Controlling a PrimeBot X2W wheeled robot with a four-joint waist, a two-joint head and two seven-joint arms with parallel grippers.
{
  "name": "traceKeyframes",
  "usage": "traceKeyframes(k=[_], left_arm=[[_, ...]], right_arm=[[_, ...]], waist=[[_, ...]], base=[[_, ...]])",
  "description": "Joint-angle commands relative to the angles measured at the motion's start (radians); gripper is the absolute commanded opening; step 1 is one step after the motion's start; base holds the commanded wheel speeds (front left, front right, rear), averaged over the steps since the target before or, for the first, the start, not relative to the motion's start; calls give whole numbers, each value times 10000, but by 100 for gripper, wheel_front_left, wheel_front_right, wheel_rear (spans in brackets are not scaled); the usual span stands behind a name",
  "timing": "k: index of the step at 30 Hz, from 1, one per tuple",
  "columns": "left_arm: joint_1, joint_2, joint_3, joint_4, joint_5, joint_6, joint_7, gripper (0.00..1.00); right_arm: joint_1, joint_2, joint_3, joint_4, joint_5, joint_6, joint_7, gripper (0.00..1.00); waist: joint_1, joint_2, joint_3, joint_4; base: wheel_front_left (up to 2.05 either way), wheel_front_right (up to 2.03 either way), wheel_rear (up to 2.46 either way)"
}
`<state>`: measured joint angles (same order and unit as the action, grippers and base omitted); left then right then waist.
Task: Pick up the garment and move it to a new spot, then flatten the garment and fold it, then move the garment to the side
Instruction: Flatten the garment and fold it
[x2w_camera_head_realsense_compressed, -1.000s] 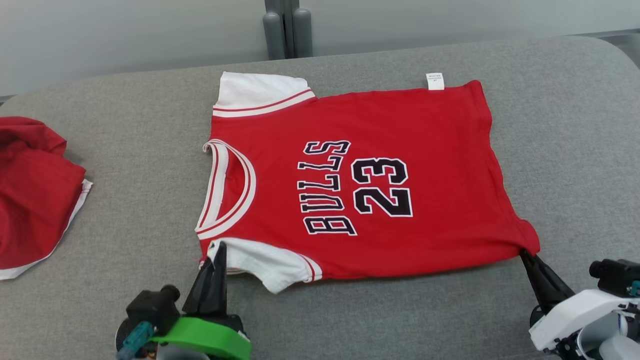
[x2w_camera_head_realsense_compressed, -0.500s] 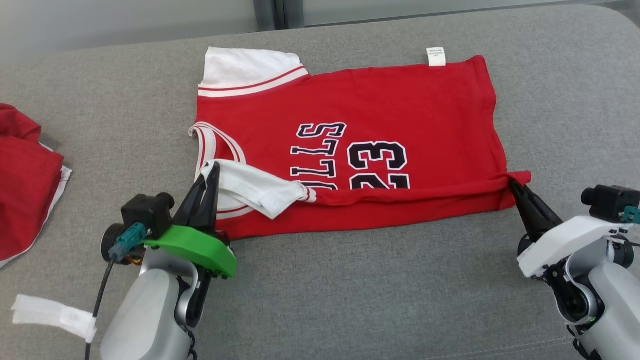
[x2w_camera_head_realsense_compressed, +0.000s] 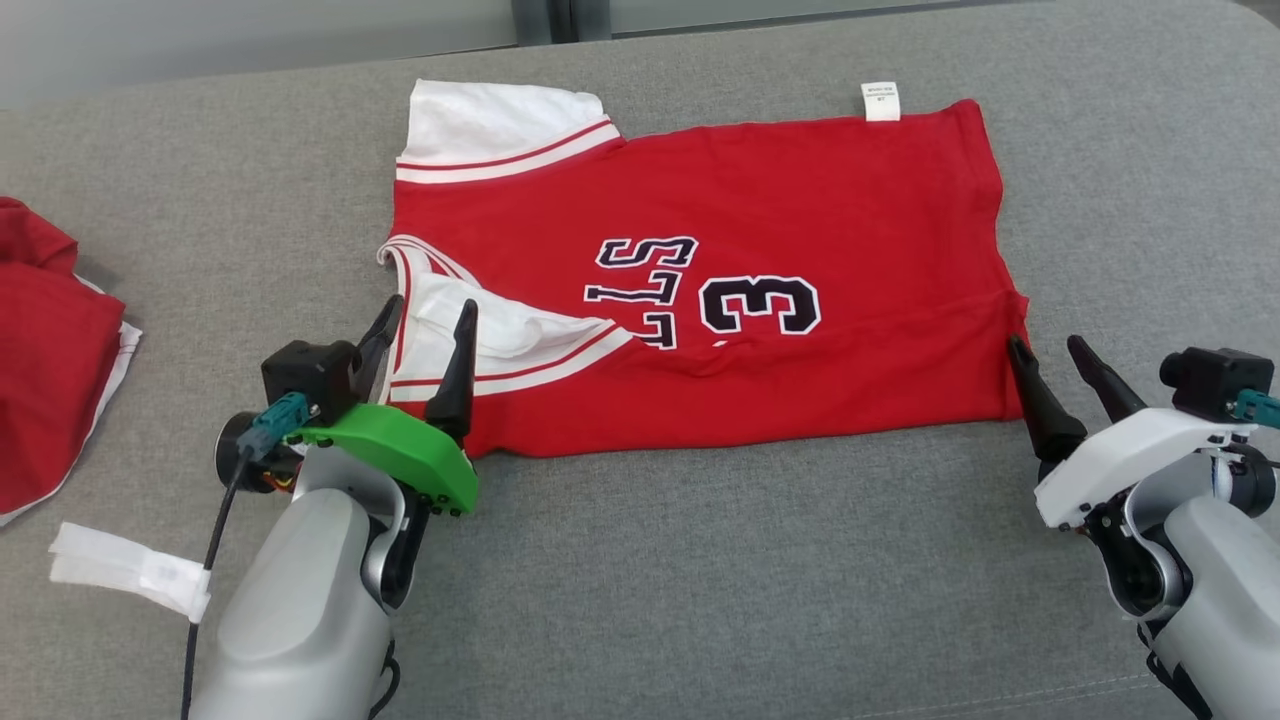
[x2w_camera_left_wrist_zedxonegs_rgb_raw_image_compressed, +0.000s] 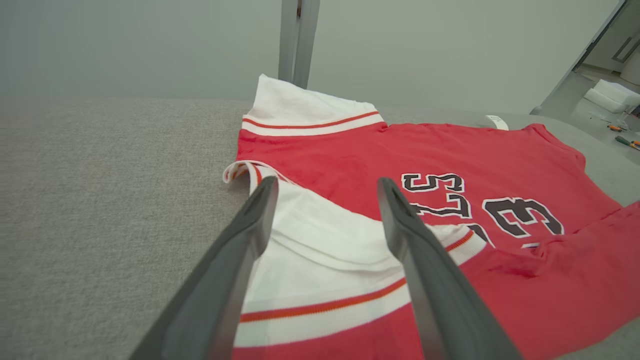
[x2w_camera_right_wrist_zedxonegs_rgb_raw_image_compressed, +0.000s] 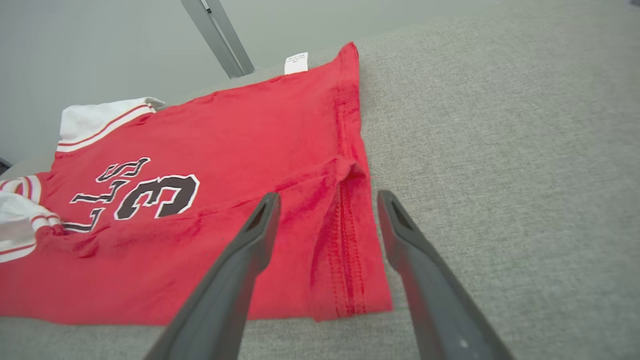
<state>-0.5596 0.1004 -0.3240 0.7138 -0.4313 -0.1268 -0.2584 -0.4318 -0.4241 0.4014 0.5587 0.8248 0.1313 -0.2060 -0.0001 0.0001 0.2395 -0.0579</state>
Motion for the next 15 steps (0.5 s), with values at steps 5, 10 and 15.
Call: traceKeyframes(k=[5, 10, 15], left_arm=[[942, 122, 393, -441, 10, -39, -65, 100], [1796, 180, 507, -456, 82, -47, -68, 100], [2085, 115, 568, -193, 116, -49, -69, 100]], right_arm=[[290, -184, 276, 408, -61, -12, -336, 100], [221, -160, 590, 712, -177, -11, -467, 100], [-74, -187, 977, 1107, -761, -12, -541, 100]], waist=[[1, -1, -178, 96], [1, -1, -196, 174], [1, -1, -123, 265]], base=[[0, 0, 0], [0, 0, 0], [0, 0, 0]])
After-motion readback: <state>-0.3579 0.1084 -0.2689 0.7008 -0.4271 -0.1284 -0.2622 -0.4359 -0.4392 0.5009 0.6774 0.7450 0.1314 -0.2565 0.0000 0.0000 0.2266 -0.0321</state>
